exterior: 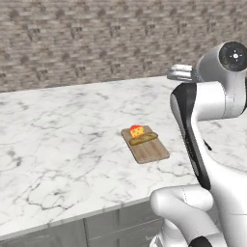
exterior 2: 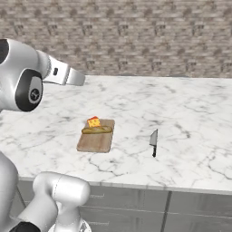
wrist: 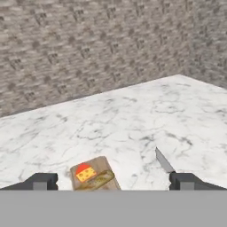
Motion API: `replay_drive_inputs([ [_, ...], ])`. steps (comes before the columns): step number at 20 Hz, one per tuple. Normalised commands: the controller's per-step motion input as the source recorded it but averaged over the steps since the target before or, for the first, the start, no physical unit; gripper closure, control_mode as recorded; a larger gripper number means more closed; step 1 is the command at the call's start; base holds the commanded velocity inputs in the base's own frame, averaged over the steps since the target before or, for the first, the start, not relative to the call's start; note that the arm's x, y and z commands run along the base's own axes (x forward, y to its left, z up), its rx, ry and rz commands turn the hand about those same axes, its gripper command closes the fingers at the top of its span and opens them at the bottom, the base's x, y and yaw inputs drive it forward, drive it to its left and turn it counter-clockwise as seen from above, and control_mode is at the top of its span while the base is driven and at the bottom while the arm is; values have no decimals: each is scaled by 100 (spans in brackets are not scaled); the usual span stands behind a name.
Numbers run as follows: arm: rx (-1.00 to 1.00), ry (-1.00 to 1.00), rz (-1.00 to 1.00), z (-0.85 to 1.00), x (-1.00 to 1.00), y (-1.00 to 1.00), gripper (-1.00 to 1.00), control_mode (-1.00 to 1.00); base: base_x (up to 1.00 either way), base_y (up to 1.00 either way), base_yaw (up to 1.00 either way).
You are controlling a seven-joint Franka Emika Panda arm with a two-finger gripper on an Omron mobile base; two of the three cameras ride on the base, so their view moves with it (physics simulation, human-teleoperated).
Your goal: Retrieve the sausage and cheese from the fridge and place them on the cutting board on the counter.
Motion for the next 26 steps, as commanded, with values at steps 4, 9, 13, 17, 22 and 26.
replay_drive_inputs([
  [4, -14, 9, 6, -6, -30, 0, -100, -100, 0, 0, 0],
  [9, -9, 15, 6, -19, -5, 0, -100, -100, 0, 0, 0],
  [13, -3, 1, 0, -2, 0, 0, -100, -100, 0, 0, 0],
  [17, -1, 0, 0, 0, -9, 0, -100, 100, -14, 0, 0],
  [22, 0, 0, 0, 0, 0, 0, -100, 100, -63, 0, 8],
  [26, 0, 0, 0, 0, 0, 0, -100, 100, -79, -4, 57],
])
